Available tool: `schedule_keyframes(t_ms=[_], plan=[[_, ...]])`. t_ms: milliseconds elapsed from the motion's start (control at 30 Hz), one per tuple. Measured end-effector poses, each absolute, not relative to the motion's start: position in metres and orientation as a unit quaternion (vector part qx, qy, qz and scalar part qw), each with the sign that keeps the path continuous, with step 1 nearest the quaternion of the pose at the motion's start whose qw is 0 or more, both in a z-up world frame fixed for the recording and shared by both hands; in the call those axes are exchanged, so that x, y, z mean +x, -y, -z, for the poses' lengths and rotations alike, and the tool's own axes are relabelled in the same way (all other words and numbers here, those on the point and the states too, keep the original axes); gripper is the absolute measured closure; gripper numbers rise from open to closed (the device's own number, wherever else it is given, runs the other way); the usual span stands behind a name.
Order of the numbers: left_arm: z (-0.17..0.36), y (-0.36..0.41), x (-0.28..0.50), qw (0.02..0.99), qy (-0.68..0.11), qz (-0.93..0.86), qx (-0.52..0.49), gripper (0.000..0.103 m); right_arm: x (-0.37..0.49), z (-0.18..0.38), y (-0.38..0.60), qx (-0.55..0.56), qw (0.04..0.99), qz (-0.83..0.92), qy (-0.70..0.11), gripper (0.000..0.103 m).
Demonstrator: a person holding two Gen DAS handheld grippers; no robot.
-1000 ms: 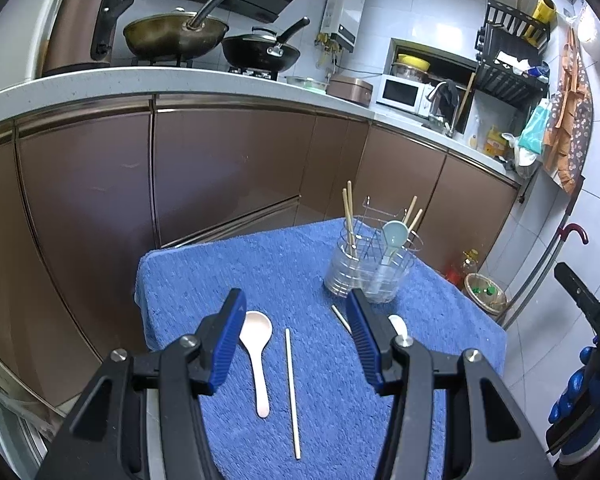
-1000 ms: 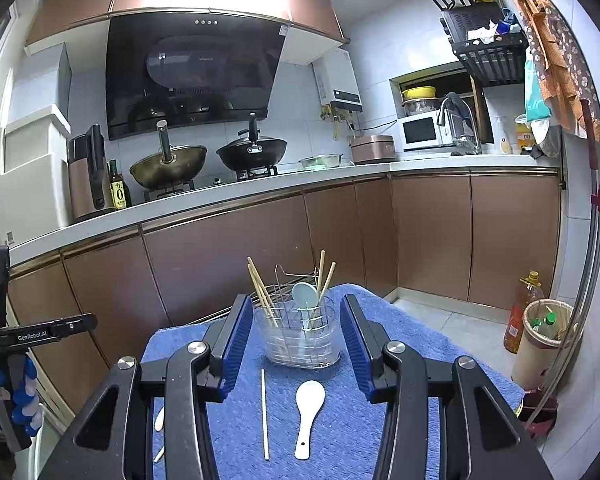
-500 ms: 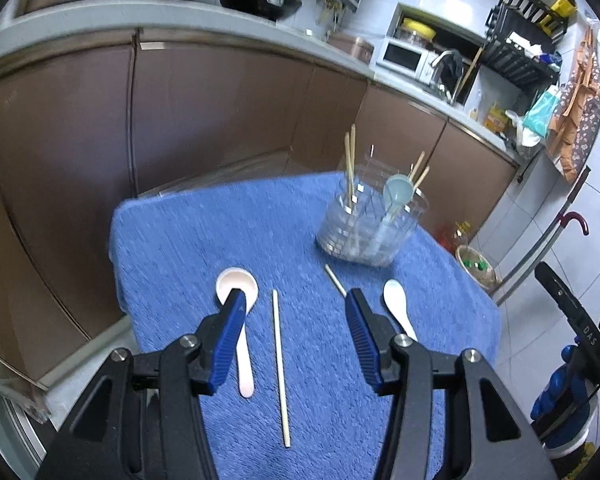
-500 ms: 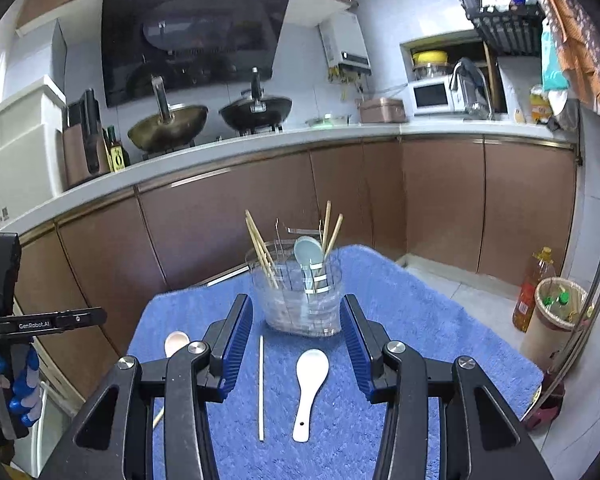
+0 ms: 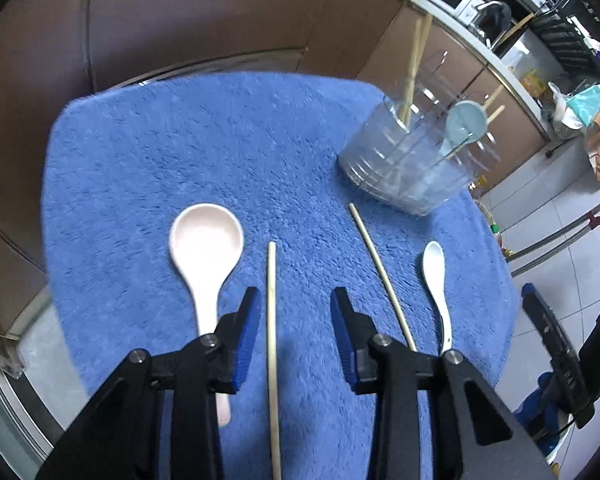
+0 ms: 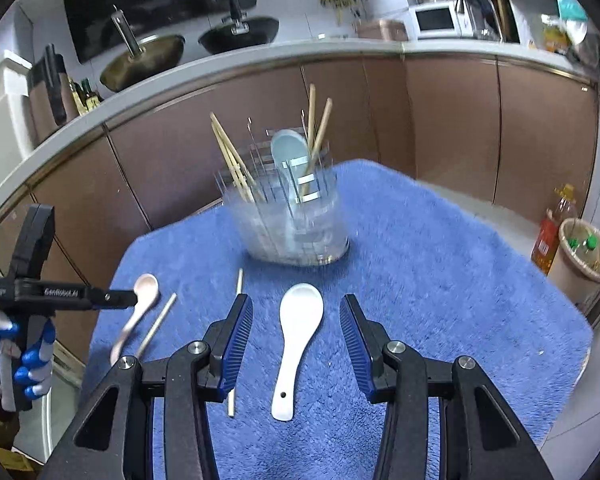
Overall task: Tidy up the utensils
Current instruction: 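Close the left tool on a wooden chopstick while the right tool grasps the white spoon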
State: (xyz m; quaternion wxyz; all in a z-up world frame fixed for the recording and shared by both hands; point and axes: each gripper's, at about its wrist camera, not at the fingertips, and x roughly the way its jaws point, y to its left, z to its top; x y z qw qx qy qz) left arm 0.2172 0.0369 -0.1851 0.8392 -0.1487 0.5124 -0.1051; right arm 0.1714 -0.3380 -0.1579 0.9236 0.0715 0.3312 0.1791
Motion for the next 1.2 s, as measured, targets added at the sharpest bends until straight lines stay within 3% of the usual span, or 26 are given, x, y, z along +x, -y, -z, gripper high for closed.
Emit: schedule_keyframes(t_ms=[400, 867, 1200], plan=[[0.222, -0.025, 0.249, 0.816, -0.556, 0.081, -0.133, 0.080, 0.190, 0.184, 0.340, 0.078, 0.907, -0.184, -0.370, 0.060], [0.231, 0.006, 0.234, 0.852, -0.519, 0.050, -0.051, 0.095, 0.201, 0.194, 0.331, 0.064, 0.899, -0.189, -0.389, 0.060], [0.233, 0.022, 0.229, 0.867, -0.496, 0.043, 0.001, 0.096, 0.219, 0.200, 0.330, 0.063, 0.887, -0.197, -0.414, 0.060]])
